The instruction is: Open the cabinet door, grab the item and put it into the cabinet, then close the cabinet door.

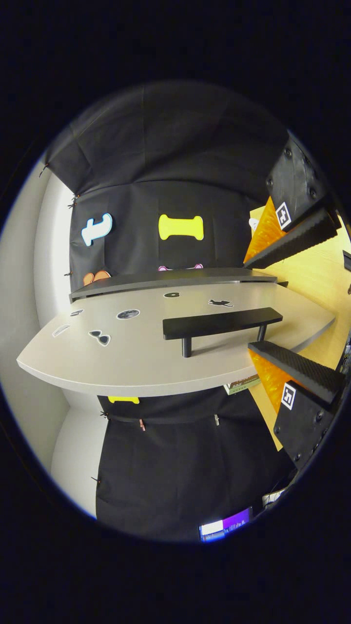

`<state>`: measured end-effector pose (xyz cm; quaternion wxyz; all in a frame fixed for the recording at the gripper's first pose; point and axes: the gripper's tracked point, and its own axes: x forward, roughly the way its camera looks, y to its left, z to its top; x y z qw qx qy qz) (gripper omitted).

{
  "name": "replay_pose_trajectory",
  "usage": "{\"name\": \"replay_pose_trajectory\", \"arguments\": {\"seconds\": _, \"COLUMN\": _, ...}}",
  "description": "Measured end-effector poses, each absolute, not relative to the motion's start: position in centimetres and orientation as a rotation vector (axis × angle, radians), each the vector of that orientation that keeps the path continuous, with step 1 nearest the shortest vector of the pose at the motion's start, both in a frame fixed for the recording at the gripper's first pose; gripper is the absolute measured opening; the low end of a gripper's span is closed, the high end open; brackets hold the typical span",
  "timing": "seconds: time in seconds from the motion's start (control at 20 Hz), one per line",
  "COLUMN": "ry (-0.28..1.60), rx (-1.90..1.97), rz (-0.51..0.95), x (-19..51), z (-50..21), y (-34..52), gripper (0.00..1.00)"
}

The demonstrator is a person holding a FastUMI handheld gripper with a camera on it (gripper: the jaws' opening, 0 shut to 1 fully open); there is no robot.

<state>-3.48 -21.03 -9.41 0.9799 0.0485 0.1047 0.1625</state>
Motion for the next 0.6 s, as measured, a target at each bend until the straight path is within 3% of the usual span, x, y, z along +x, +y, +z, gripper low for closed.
{"name": "replay_pose_trajectory", "arguments": {"seconds": 0.6, "ry": 0.245, "rx": 0.096, "rz": 0.288, "x": -0.9, "z": -10.6, "y": -7.4, "gripper": 0.98}}
